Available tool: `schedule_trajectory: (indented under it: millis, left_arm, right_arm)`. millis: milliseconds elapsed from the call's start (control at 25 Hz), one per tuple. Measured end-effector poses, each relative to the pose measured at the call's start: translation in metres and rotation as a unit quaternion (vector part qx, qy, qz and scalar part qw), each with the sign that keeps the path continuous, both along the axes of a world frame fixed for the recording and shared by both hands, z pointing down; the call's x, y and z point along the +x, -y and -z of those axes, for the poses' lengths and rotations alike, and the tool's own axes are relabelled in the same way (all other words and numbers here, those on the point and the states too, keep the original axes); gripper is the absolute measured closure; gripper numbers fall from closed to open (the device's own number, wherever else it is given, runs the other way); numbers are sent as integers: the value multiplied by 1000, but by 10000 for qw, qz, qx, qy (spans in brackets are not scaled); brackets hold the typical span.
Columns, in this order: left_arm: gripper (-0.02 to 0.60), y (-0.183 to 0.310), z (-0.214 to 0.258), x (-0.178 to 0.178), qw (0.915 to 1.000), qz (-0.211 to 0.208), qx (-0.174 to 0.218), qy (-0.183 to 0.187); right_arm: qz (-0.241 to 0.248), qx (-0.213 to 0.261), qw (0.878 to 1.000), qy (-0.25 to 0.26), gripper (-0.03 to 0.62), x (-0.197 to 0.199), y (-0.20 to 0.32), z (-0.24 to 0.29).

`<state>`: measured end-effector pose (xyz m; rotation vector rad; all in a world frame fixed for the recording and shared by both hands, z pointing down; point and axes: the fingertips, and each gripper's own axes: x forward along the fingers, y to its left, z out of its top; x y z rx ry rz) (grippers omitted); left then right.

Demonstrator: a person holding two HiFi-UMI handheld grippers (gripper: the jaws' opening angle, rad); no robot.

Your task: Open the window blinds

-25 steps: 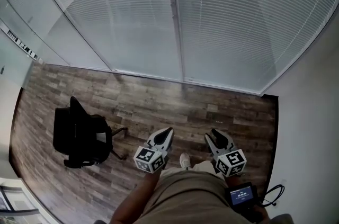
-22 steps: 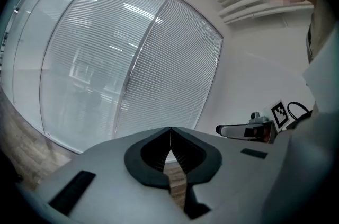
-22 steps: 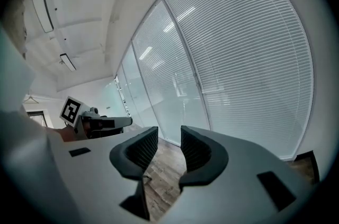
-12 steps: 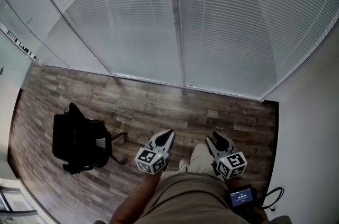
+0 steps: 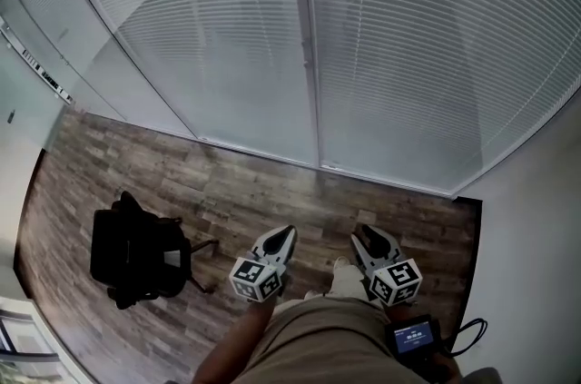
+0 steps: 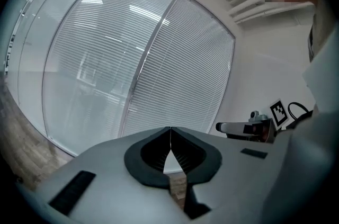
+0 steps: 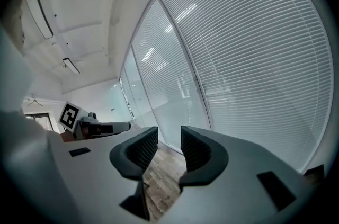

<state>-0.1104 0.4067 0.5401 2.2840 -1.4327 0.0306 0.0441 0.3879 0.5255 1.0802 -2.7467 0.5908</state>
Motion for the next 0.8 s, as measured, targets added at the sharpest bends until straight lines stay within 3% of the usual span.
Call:
schedule_trajectory:
  millis: [320,800]
  left_arm:
    - [565,63,15,25,9999,115,-45,-22]
    - [565,118,3,34,9993,366,-30,7]
  right_arm:
    - [184,-52,9998,-8,473,19,64,15]
    - [320,33,9995,0,473,40,126,8]
